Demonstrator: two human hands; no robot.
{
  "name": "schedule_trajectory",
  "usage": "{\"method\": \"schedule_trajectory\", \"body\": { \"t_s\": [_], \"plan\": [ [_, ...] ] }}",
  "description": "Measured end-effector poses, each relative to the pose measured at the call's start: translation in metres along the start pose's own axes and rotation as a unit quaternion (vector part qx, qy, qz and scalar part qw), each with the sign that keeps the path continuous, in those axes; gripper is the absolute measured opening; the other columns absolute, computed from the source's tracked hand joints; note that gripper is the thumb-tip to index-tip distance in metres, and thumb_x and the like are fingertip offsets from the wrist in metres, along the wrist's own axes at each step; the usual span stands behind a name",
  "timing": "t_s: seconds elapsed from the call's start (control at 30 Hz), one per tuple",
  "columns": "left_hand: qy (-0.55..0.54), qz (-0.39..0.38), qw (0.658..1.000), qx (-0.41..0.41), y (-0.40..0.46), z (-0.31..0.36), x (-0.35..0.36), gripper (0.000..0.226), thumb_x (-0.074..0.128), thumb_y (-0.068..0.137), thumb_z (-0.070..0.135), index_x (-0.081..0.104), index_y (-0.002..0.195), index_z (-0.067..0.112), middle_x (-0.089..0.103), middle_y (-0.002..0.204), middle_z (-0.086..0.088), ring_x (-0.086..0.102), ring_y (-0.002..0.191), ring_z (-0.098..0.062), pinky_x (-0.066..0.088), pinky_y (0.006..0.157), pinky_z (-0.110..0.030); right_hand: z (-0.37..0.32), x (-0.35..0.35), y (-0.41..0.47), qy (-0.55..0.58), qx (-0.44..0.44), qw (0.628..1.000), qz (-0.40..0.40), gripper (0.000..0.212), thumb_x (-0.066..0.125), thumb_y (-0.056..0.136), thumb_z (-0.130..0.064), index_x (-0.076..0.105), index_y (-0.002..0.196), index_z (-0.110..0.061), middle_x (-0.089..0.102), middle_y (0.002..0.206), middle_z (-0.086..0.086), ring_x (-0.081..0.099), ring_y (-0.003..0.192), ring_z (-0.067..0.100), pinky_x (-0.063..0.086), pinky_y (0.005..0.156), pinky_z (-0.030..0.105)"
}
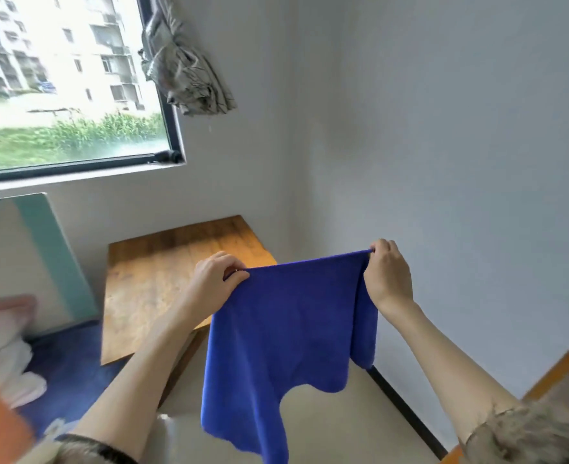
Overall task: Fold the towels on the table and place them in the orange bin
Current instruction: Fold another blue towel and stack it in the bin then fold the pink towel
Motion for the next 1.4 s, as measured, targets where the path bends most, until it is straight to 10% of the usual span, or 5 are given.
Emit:
{"method": "schedule_trajectory", "body": {
  "t_s": [0.47, 0.8, 1.4],
  "plan": [
    [0.012, 0.088, 0.977, -0.195, -0.005, -0.186, -0.080, 0.021, 0.072, 0.080, 0.021, 0.060, 0.063, 0.026, 0.060, 0.067, 0.010, 0.051, 0.062, -0.004, 0.037, 0.056, -0.009, -0.137, 0.167, 0.042, 0.151, -0.029, 0.984, -0.088, 0.027, 0.035, 0.095, -0.003, 0.059, 0.106, -0.001, 0.059, 0.110, 0.016, 0.053, 0.099, 0.030, 0.037, 0.078, 0.028],
    [0.014, 0.063, 0.938, -0.341, 0.059, -0.305, -0.034, 0.010, 0.054, 0.091, 0.011, 0.060, 0.085, 0.017, 0.060, 0.088, 0.001, 0.053, 0.080, -0.016, 0.034, 0.071, -0.022, -0.161, 0.307, 0.118, 0.132, -0.033, 0.964, -0.230, 0.025, 0.035, 0.099, -0.012, 0.058, 0.108, -0.004, 0.062, 0.108, 0.011, 0.050, 0.091, 0.021, 0.040, 0.076, 0.030],
    [0.016, -0.017, 0.919, -0.395, 0.237, -0.497, 0.013, 0.010, 0.057, 0.091, 0.014, 0.067, 0.090, 0.009, 0.058, 0.089, -0.004, 0.052, 0.086, -0.018, 0.034, 0.072, -0.023, -0.208, 0.528, 0.279, 0.027, -0.051, 0.939, -0.338, 0.022, 0.042, 0.097, -0.018, 0.062, 0.098, -0.009, 0.060, 0.108, 0.010, 0.046, 0.088, 0.019, 0.036, 0.075, 0.027]
  ]
}}
Point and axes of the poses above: each hand's wrist, its own y-axis towards the middle knuckle, its own x-axis out of the palm, z = x × y, the point moved 2 cm from there along y, towards the middle knuckle
